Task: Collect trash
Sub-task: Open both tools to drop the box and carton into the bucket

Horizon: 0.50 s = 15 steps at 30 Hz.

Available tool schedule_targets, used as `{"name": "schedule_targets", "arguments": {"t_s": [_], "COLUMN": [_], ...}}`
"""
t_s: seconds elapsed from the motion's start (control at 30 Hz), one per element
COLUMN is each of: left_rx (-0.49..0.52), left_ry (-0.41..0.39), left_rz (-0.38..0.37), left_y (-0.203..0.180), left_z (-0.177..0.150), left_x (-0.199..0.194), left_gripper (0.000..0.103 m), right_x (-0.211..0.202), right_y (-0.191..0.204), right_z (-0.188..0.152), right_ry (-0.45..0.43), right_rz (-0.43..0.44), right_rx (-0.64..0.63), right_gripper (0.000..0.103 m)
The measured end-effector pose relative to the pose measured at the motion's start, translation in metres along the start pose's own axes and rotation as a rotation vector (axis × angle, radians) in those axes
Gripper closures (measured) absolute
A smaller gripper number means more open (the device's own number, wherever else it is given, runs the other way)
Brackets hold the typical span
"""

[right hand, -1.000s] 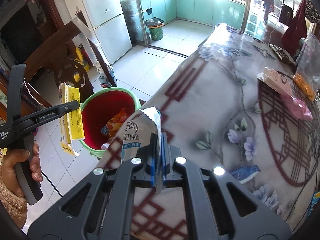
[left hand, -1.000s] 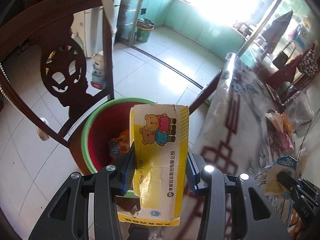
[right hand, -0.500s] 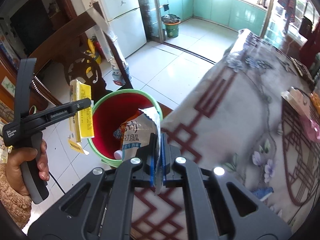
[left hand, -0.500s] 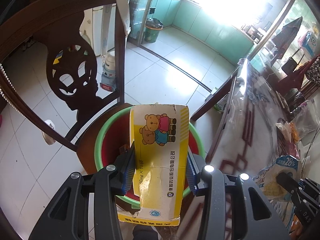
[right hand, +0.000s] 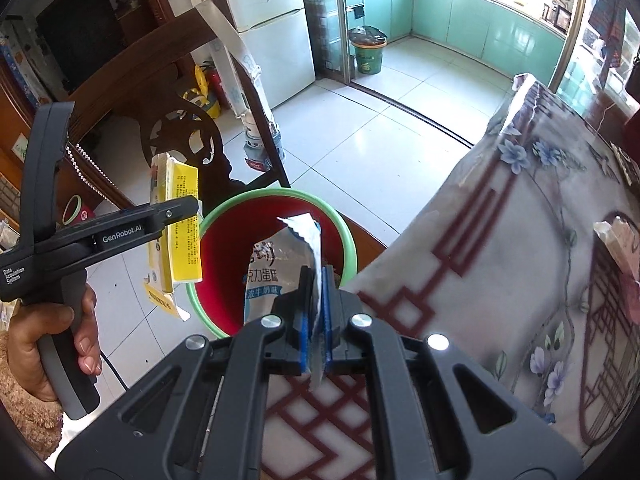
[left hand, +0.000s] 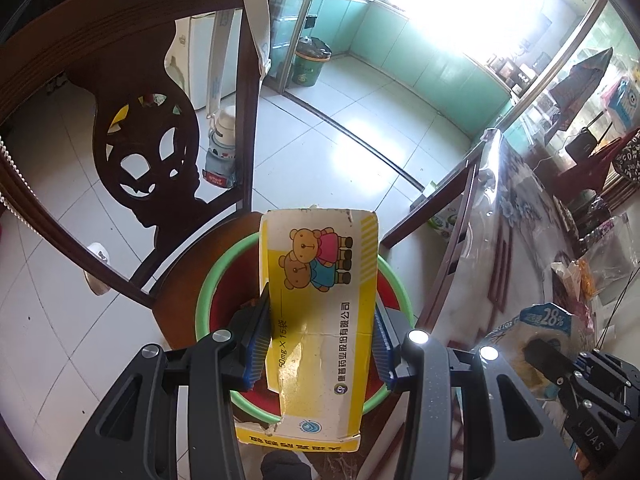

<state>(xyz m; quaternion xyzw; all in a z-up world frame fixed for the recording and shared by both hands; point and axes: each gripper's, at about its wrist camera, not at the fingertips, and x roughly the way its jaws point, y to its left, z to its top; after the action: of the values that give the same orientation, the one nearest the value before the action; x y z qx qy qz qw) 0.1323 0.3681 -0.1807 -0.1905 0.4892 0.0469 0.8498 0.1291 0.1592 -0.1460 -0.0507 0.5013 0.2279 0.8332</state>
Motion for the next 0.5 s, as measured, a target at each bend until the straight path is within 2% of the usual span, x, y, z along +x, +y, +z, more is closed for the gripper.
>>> {"name": "schedule_targets", "arguments": {"t_s": [0.1, 0.13, 0.17, 0.2, 0.23, 0.4, 0.5], "left_rx": [-0.002, -0.007, -0.018, -0.033, -0.041, -0.024, -0.019], "left_ry": [-0.003, -0.004, -0.011, -0.028, -0.040, -0.047, -0.044], "left_rz": [0.002, 0.004, 0.009, 0.011, 0.010, 0.009, -0.017], "left_y": [0.000, 0.001, 0.002, 0.003, 0.004, -0.001, -0.008], "left_z": [0.001, 0.001, 0.002, 0.002, 0.002, 0.001, -0.002], "left_x": [-0.001, -0.001, -0.002, -0.005, -0.007, -0.012, -0.015], "left_gripper": [0.060, 0.046, 0.037, 0.028, 0.028, 0.028, 0.028], "right_x": [0.001, 0.000, -0.001, -0.001, -0.003, -0.017, -0.023], "right_y": [0.001, 0.000, -0.001, -0.002, -0.002, -0.012, -0.023], "right_z": [0.002, 0.004, 0.005, 0.006, 0.007, 0.006, 0.000], "right_ry": [-0.008, -0.015, -0.021, -0.025, -0.036, -0.081, -0.084], "right_rz": [0.010, 0.019, 0.022, 0.021, 0.017, 0.008, 0.000], "right_rx": [0.000, 0.004, 0.010, 0.013, 0.017, 0.039, 0.074], "right_gripper": [0.098, 0.094, 0.079, 0.069, 0.056, 0.056, 0.052]}}
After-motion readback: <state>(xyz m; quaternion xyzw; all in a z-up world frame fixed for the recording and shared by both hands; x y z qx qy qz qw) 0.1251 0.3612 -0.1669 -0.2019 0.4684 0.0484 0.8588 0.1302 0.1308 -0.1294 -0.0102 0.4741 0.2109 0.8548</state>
